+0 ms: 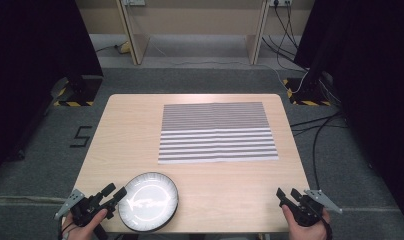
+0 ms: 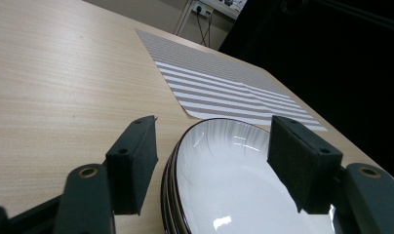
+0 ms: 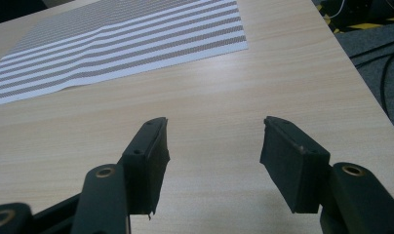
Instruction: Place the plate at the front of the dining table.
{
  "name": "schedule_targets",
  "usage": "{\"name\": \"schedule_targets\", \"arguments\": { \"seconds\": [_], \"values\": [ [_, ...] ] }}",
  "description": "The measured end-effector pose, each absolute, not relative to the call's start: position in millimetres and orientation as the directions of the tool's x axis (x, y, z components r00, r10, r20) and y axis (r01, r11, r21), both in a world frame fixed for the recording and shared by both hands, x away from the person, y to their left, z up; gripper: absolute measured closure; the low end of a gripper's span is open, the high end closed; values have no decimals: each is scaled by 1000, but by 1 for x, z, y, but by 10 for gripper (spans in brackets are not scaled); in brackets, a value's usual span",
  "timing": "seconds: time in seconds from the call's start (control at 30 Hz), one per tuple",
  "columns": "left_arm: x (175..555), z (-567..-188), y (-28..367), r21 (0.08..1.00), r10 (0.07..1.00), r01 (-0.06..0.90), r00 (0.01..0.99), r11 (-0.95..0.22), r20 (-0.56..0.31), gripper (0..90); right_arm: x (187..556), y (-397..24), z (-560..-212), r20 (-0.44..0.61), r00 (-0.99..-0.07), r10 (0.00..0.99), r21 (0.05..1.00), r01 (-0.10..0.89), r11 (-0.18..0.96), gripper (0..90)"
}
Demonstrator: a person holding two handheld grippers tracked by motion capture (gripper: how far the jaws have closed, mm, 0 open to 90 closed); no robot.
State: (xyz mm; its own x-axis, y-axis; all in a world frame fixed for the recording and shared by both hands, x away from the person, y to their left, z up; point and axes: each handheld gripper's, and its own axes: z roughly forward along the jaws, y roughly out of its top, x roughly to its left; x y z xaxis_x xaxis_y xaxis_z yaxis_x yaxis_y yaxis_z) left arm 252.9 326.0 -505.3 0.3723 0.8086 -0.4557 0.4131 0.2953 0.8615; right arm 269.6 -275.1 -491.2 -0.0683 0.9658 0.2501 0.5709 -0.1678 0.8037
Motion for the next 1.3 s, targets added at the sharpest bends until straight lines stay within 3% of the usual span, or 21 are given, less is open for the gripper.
{"name": "schedule_targets", "arguments": {
  "seconds": [0.17,0.6,0.93,1.17,1.3],
  "values": [
    [253,-506,327,849,808,447,367,281,-461,346,270,-272,-490,267,-76,961,798,577,-176,429],
    [252,-504,343,801,806,544,342,250,-484,345,279,-228,-474,291,-225,930,796,596,-105,429],
    [252,-506,342,776,791,578,339,252,-510,380,286,-210,-476,324,-284,902,763,643,-72,448],
    [252,-505,342,776,792,579,339,250,-508,409,301,-163,-472,355,-410,840,732,681,23,540],
    [251,-506,343,770,792,586,333,251,-512,419,313,-130,-474,382,-463,800,710,701,67,541]
  ]
}}
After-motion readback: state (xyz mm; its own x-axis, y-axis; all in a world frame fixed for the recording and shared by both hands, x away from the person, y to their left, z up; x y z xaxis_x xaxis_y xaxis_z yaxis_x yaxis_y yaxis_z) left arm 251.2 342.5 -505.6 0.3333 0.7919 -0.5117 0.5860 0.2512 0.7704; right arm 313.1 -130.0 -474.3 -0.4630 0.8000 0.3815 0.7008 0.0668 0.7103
